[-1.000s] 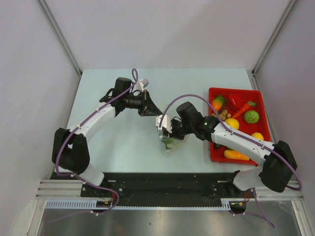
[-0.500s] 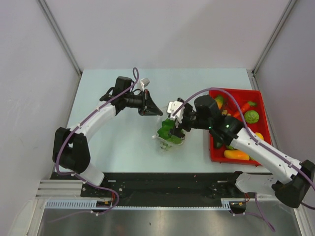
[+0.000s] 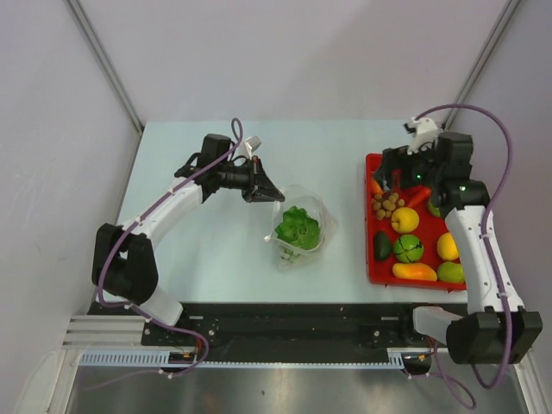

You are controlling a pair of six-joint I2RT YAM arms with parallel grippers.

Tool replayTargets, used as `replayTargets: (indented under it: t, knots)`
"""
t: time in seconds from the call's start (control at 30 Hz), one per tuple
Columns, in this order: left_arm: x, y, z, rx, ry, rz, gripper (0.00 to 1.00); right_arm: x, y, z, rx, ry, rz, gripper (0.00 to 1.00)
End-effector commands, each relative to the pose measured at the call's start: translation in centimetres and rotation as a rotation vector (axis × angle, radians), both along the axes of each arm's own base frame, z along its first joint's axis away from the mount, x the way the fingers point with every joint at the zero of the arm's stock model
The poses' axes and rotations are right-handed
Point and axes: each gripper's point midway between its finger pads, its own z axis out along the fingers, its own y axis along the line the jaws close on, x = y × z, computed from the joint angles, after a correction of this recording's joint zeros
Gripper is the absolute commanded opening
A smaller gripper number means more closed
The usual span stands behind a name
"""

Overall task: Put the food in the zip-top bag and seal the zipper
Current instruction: Place the fake vegetable in the zipper food storage bag, then pick up the fake fruit from the bin.

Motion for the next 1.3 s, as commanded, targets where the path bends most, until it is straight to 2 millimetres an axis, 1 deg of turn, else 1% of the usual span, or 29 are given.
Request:
replayTargets:
  t: [0.0,0.07,0.1,0.17,0.23,0.27,0.33,0.4,0.43,0.5,0.53,0.6,0.73,0.83,0.87,0.9,0.97,1.03,1.07,1.13,1.17,1.23,1.27]
  knots:
    - [0.1,0.1,3.0,-0.030,-0.127,-0.002,0.00,-0.5,-5.5,-3.5,0.062,0.212,-0.139,1.00]
    - [0.2,0.1,3.0,-0.022,-0.146,0.001,0.00,0.0,-8.2,-4.5,0.023,0.234,-0.201,1.00]
    - [0.2,0.2,2.8,-0.014,-0.139,0.002,0.00,0.4,-9.0,-5.6,0.010,0.268,-0.208,1.00]
    - [0.3,0.4,2.8,0.007,-0.164,-0.003,0.00,0.3,-10.6,-7.1,-0.051,0.306,-0.206,1.00]
    - [0.5,0.6,2.4,0.028,-0.180,0.005,0.00,0.3,-11.3,-9.4,-0.097,0.371,-0.172,1.00]
    - [0.6,0.6,2.1,0.034,-0.178,0.010,0.00,-0.3,-11.2,-10.2,-0.104,0.412,-0.154,1.00]
    - [0.6,0.7,2.1,0.034,-0.174,0.022,0.00,-0.7,-10.7,-11.8,-0.124,0.469,-0.102,1.00]
    - [0.5,0.8,2.1,0.039,-0.185,0.024,0.00,-0.6,-10.5,-12.8,-0.162,0.506,-0.099,1.00]
    - [0.5,1.0,1.6,0.053,-0.193,0.025,0.00,-0.7,-10.5,-13.6,-0.168,0.534,-0.104,1.00]
    - [0.2,1.0,1.0,0.057,-0.169,0.016,0.00,-0.7,-10.5,-14.2,-0.152,0.568,-0.123,1.00]
    - [0.2,0.9,0.7,0.057,-0.154,0.014,0.00,-0.7,-10.5,-14.9,-0.147,0.592,-0.122,1.00]
    - [0.2,0.9,0.6,0.053,-0.154,0.016,0.00,-0.8,-10.8,-15.5,-0.170,0.606,-0.118,1.00]
    - [0.4,0.8,0.7,0.054,-0.161,0.014,0.00,-0.8,-11.9,-17.9,-0.228,0.674,-0.130,1.00]
    - [0.5,0.8,0.6,0.057,-0.158,0.013,0.00,-0.4,-12.5,-18.8,-0.248,0.684,-0.147,1.00]
    - [0.6,0.8,0.5,0.058,-0.154,0.013,0.00,-0.2,-12.6,-19.5,-0.254,0.694,-0.149,1.00]
    - [0.6,0.8,0.4,0.059,-0.153,0.012,0.00,0.2,-12.7,-19.7,-0.261,0.686,-0.152,1.00]
    - [0.5,0.8,0.2,0.063,-0.147,0.009,0.00,0.3,-12.5,-20.7,-0.268,0.711,-0.140,1.00]
    - [0.6,0.8,0.1,0.065,-0.148,0.008,0.00,0.1,-12.5,-21.2,-0.266,0.729,-0.129,1.00]
    - [0.5,0.8,0.2,0.064,-0.149,0.005,0.00,-0.2,-12.3,-21.5,-0.254,0.740,-0.120,0.97]
    - [0.5,0.8,0.2,0.067,-0.146,0.005,0.00,-0.4,-12.3,-21.4,-0.238,0.745,-0.115,0.92]
    - [0.5,0.8,0.2,0.065,-0.149,0.004,0.00,-0.5,-12.4,-21.2,-0.222,0.744,-0.117,0.81]
    - [0.5,0.8,0.1,0.067,-0.145,0.003,0.00,-1.0,-12.4,-20.5,-0.214,0.742,-0.111,0.67]
    - [0.5,0.8,0.1,0.066,-0.146,0.002,0.00,-1.2,-12.4,-20.3,-0.209,0.743,-0.113,0.54]
